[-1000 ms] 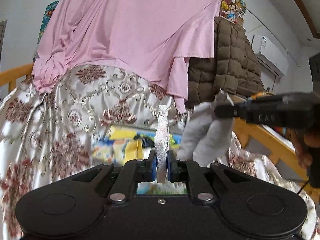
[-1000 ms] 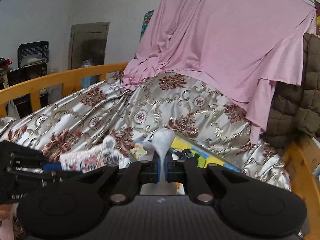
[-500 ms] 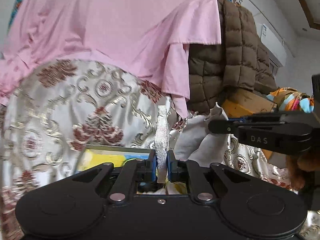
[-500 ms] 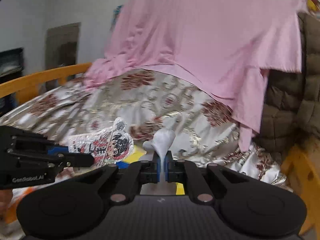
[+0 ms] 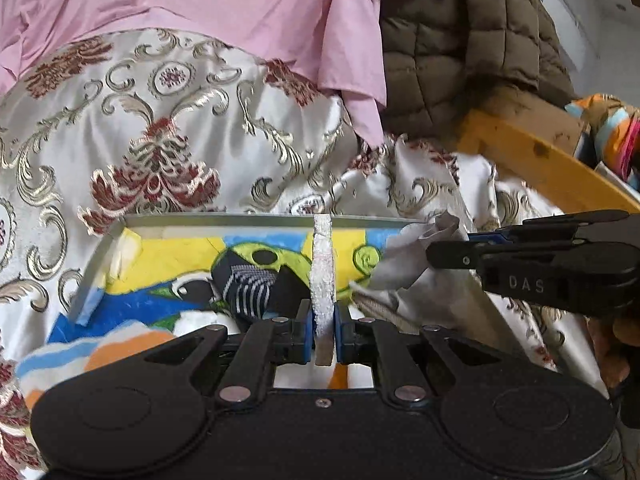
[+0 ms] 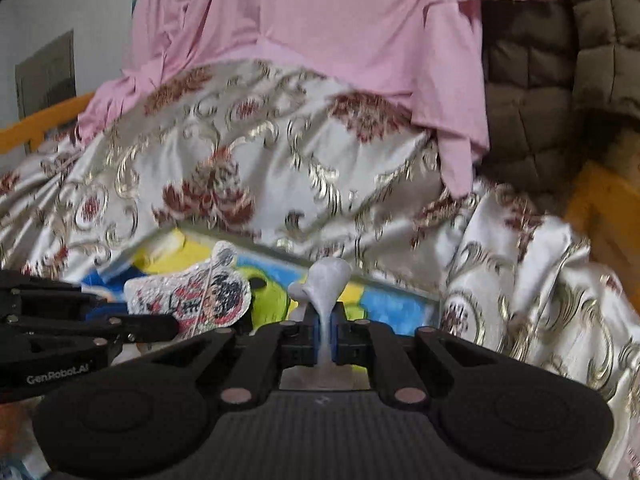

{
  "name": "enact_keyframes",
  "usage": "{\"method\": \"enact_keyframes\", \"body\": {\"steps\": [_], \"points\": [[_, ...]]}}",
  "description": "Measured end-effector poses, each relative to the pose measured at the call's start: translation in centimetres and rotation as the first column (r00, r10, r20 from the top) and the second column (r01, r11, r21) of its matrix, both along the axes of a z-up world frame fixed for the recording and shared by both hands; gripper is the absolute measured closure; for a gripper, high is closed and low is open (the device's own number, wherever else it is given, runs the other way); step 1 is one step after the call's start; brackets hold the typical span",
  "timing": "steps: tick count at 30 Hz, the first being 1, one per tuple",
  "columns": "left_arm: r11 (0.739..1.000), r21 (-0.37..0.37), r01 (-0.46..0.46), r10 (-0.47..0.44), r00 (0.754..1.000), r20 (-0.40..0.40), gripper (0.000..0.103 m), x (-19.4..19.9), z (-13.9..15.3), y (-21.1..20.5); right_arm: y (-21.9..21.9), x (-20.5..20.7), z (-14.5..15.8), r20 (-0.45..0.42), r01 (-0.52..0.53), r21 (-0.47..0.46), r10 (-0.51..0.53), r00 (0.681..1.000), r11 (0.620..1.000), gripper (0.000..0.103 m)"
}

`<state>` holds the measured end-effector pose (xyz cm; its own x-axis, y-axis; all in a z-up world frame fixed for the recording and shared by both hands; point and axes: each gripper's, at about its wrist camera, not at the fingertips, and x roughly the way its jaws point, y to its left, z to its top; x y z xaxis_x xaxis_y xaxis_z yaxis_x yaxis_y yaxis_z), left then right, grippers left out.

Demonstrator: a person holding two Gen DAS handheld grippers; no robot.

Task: Organize soft objects
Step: 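Lift the card with the left gripper while the right gripper carries the grey cloth over the tray, then lower the card and grey cloth into the tray and open both grippers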

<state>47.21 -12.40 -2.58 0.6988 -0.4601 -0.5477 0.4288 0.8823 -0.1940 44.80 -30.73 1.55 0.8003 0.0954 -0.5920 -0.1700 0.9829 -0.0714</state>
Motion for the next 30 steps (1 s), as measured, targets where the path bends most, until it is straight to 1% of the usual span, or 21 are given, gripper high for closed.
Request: {"method": "enact_keyframes", "body": {"steps": [3,4,6,10,12,14,15,17,21,22,23,24,26,30], "points": [[1.0,-0.003,-0.012,0.012,1.0,0.001,0.092,-0.2,-0.2,0.0,0.4,-0.5,-0.5,-0.012,-0.004,-0.017,0.003,1.0,1.0,0.087],[1.0,-0.004,-0.018,0.018,1.0,0.0,0.091,-0.2,-0.2,0.1,0.5,-0.7,-0.6,-0.008,-0.003,-0.02,0.003,1.0,1.0,0.086],[0.999,0.001,-0.034,0.034,0.999,-0.004,0.091,-0.3,-0.1,0.1,0.5,-1.0,-0.6,0.0,0.002,-0.016,-0.002,1.0,1.0,0.078],[0.998,0.021,-0.056,0.057,0.998,-0.023,0.084,-0.8,0.0,0.1,0.7,-1.3,-0.5,0.009,0.014,-0.017,-0.014,1.0,1.0,0.071],[0.998,0.019,-0.067,0.068,0.997,-0.026,0.083,-1.1,0.2,0.2,0.9,-1.6,-0.3,0.009,0.017,-0.013,-0.017,1.0,1.0,0.061],[0.997,0.026,-0.079,0.08,0.997,-0.021,0.071,-1.6,0.6,0.4,1.0,-2.0,-0.1,0.016,0.018,-0.015,-0.018,1.0,1.0,0.053],[0.996,0.024,-0.084,0.084,0.996,-0.014,0.068,-1.8,0.9,0.5,1.0,-2.3,0.2,0.022,0.018,-0.016,-0.018,1.0,1.0,0.048],[0.995,0.02,-0.096,0.096,0.995,0.002,0.057,-2.5,1.6,0.8,1.0,-2.9,0.7,0.032,0.018,-0.017,-0.017,0.999,1.0,0.042],[0.992,-0.004,-0.126,0.126,0.991,0.038,0.043,-4.0,3.4,1.7,0.8,-4.3,2.4,0.065,0.022,-0.01,-0.021,0.998,1.0,0.03],[0.991,-0.012,-0.133,0.133,0.99,0.048,0.037,-4.4,3.9,1.9,0.8,-4.7,2.9,0.075,0.024,-0.007,-0.023,0.997,1.0,0.029],[0.99,-0.02,-0.14,0.141,0.988,0.061,0.033,-4.8,4.5,2.1,0.7,-5.1,3.4,0.084,0.026,-0.005,-0.026,0.996,1.0,0.025],[0.988,-0.026,-0.149,0.151,0.986,0.074,0.031,-5.3,5.1,2.4,0.6,-5.5,4.0,0.093,0.029,0.0,-0.029,0.995,1.0,0.02],[0.986,-0.04,-0.164,0.168,0.981,0.099,0.021,-6.3,6.3,2.8,0.5,-6.4,5.2,0.116,0.042,0.013,-0.043,0.992,0.999,0.013],[0.98,-0.077,-0.185,0.194,0.972,0.134,0.012,-8.3,8.4,3.8,0.4,-8.4,7.6,0.148,0.048,0.03,-0.052,0.988,0.998,0.009]]}}
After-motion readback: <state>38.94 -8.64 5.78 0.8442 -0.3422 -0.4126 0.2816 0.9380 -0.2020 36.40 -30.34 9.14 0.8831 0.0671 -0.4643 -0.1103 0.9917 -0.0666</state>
